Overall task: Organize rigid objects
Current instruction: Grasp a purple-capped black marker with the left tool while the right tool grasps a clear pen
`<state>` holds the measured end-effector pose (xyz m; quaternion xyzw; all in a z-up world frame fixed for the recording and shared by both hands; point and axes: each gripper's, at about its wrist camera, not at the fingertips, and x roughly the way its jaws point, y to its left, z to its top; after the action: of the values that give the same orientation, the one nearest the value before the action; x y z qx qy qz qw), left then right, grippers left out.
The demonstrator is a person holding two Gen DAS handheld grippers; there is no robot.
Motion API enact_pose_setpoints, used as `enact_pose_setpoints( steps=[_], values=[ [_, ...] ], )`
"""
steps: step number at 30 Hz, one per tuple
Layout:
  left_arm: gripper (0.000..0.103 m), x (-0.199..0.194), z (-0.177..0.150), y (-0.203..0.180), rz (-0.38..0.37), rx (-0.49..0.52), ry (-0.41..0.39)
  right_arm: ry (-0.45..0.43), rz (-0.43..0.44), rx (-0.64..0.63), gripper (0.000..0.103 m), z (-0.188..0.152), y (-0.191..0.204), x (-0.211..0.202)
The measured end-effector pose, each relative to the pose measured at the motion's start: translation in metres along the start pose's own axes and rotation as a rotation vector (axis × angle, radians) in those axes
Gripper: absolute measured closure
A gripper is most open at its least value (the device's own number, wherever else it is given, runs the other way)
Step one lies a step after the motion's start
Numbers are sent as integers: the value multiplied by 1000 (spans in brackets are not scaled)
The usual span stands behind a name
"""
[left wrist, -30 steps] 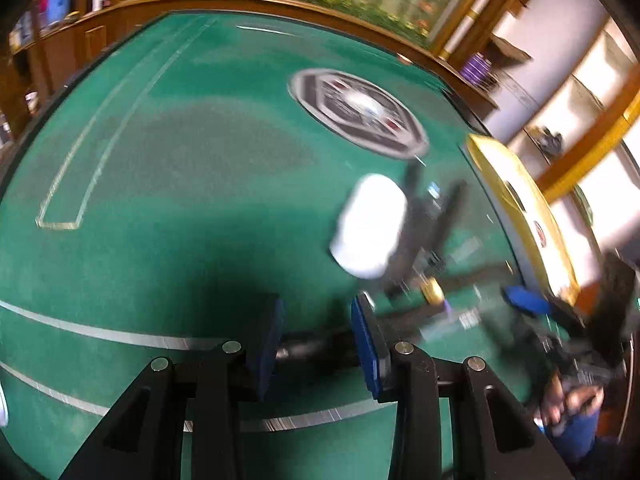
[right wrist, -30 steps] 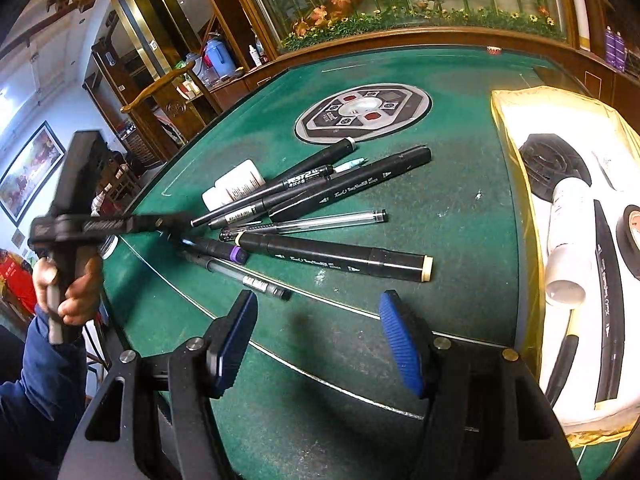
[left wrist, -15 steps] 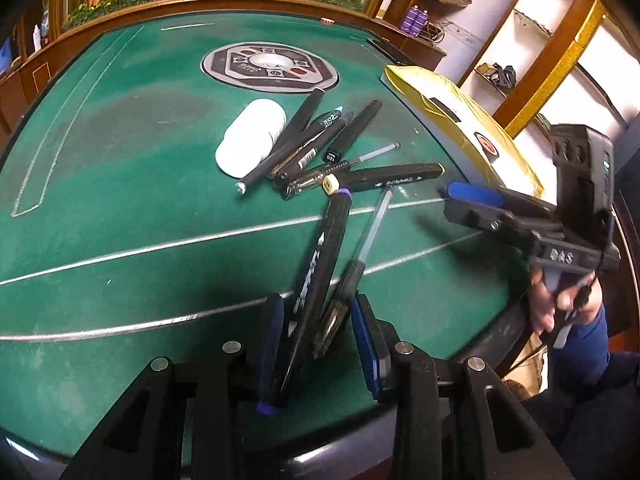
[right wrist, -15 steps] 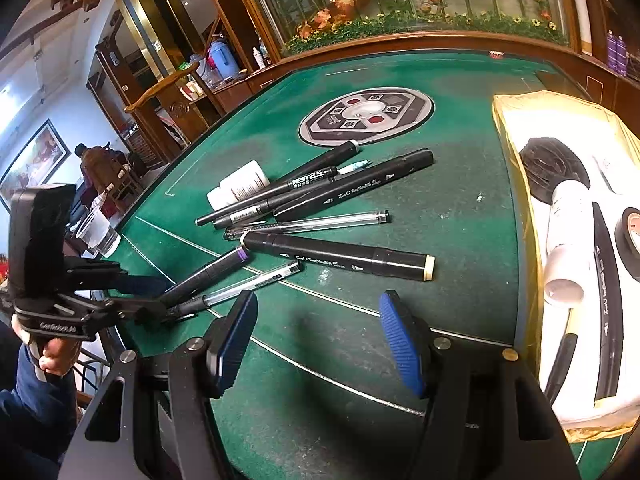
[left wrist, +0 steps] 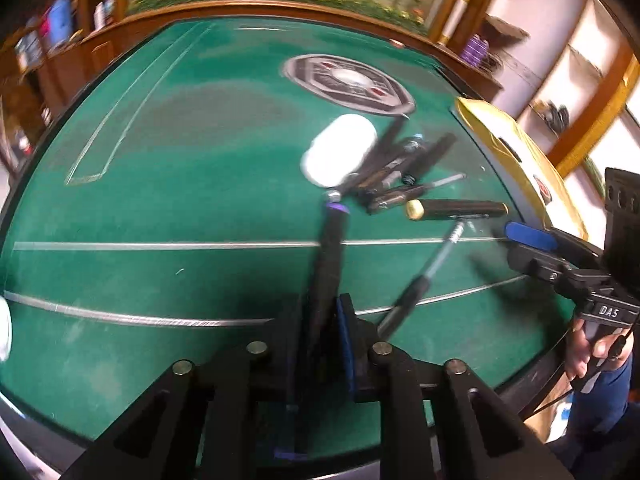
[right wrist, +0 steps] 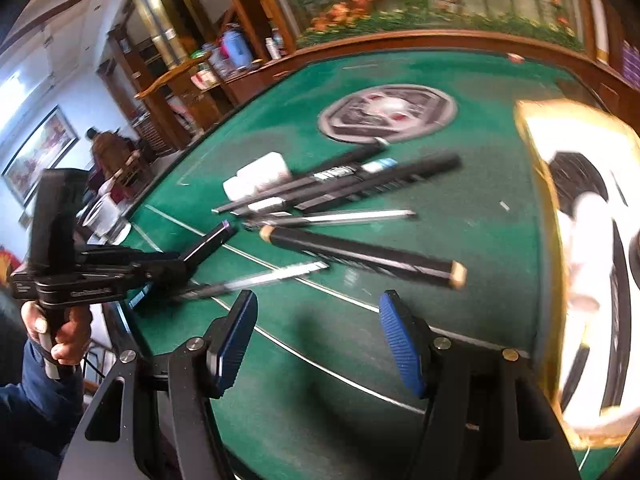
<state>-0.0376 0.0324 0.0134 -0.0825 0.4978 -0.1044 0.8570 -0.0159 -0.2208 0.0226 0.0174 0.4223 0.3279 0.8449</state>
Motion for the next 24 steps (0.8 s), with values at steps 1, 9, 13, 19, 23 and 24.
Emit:
enact_pose_setpoints(
  steps=[1,9,13,19,23,24],
  values=[
    [87,-2,-1,6,-10,-26,-3,0,7,-17,40,4,6,1],
    [87,-4,-5,13,-25,-71,-21,169,136,-192,40,37,47,63],
    [87,-5,-5,14,-29,-73,-19,195,126,-224,40,34,47,68],
    [87,-5,-3,13,-18,-64,-19,279,93,-425,48,1,73,46],
    [87,-4,-4,8,13,-45,-21,300,49,-492,94,-11,88,39],
    [87,-4,-4,6,27,-37,-22,287,34,-495,94,-14,91,40]
  ],
)
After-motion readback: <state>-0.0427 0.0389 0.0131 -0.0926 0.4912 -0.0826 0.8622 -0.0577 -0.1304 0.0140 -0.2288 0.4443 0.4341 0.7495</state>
